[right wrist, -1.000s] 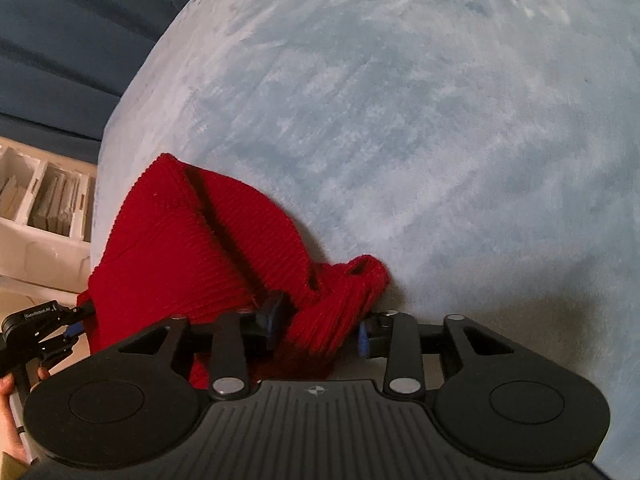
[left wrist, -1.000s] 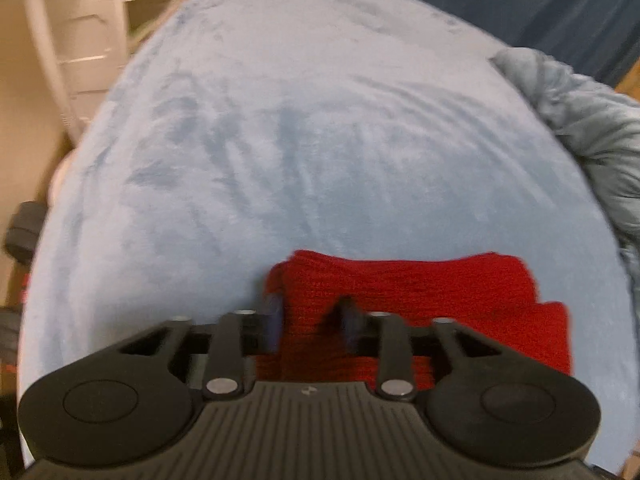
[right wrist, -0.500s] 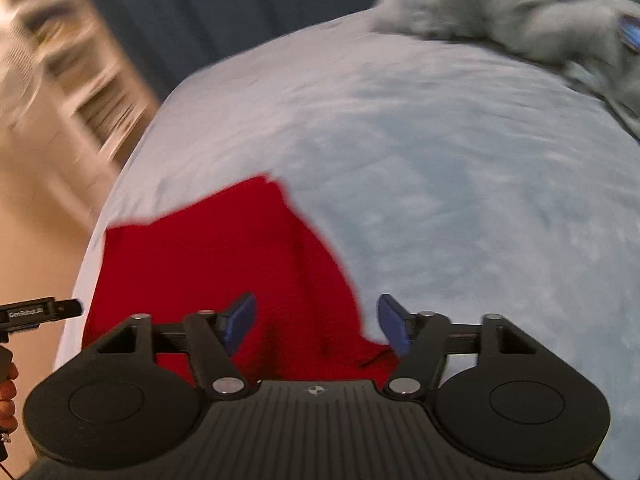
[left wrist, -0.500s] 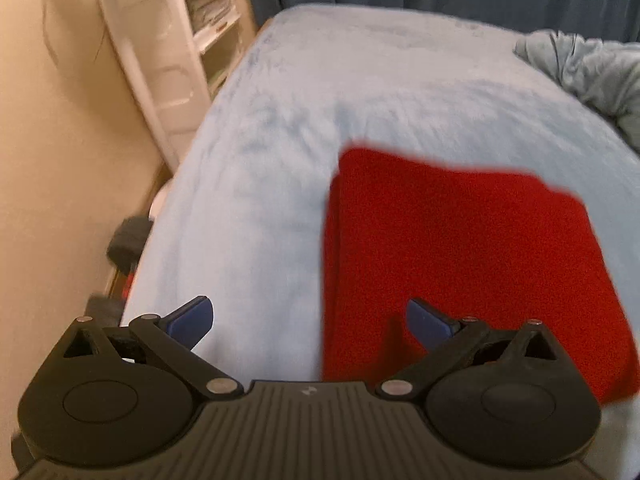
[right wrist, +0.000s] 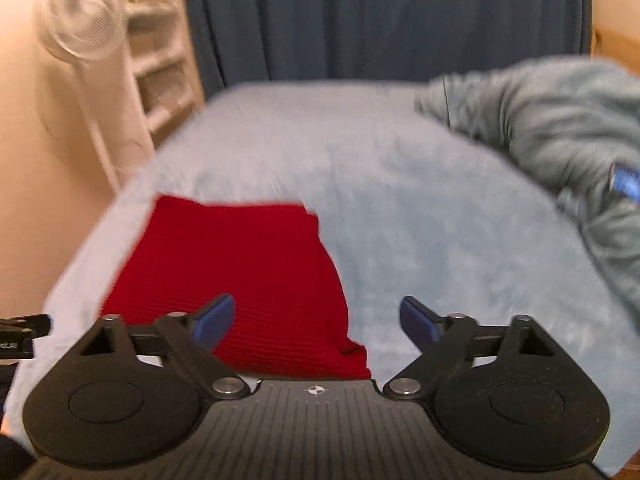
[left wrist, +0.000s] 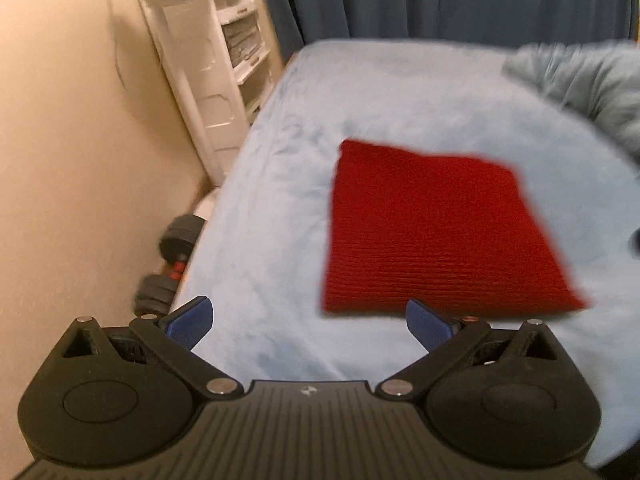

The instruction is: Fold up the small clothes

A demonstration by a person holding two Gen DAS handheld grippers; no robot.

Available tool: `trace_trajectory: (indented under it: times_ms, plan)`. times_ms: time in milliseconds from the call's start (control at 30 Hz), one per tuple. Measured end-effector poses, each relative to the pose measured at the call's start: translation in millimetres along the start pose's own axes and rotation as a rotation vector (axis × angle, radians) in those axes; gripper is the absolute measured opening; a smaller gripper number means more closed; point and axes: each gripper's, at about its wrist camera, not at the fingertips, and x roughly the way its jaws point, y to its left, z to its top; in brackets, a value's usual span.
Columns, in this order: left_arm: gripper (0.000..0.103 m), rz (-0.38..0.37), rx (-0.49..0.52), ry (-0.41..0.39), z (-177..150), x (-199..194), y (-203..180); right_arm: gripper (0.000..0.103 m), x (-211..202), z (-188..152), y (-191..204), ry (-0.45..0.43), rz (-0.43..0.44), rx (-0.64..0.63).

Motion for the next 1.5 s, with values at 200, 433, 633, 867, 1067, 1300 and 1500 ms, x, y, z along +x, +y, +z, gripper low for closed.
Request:
trace_trajectory:
  times_ms: [200, 433, 633, 867, 1067, 1300, 1500]
  plan:
    - [0.103, -0.080, -0.121, -0.039, -36.7, -71.9, -14.7, 0.100, -66.9, -32.5, 0.6, -0.036, -0.051, -0.022]
    - [0.103, -0.082, -0.082, -0.022, -69.0, -90.3, -30.4, 0.100, -89.8, -72.3, 9.8, -0.001, -0.091, -0.089]
    - [0.103, -0.077, -0.072, -0.050, -75.7, -101.0, -27.5, 0.100, -102.3, -76.0, 17.1, -0.012, -0.073, -0.095]
    - [0.103, -0.063, -0.074, -0.059, -76.3, -109.9, -26.8, 0.100, -109.8, -76.9, 28.6, -0.021, -0.050, -0.116]
    - [0.103, -0.059, -0.073, -0.055, -75.5, -112.2, -25.3, 0.100, -111.0, -75.7, 29.0, -0.022, -0.051, -0.112]
    - [0.103, -0.049, -0.047, -0.062, -76.9, -112.9, -29.2, 0.100, -110.6, -74.1, 30.1, -0.014, -0.048, -0.106]
    - [0.103, -0.047, -0.041, -0.059, -76.9, -111.4, -28.8, 0.100, -113.0, -74.1, 30.4, -0.017, -0.041, -0.101]
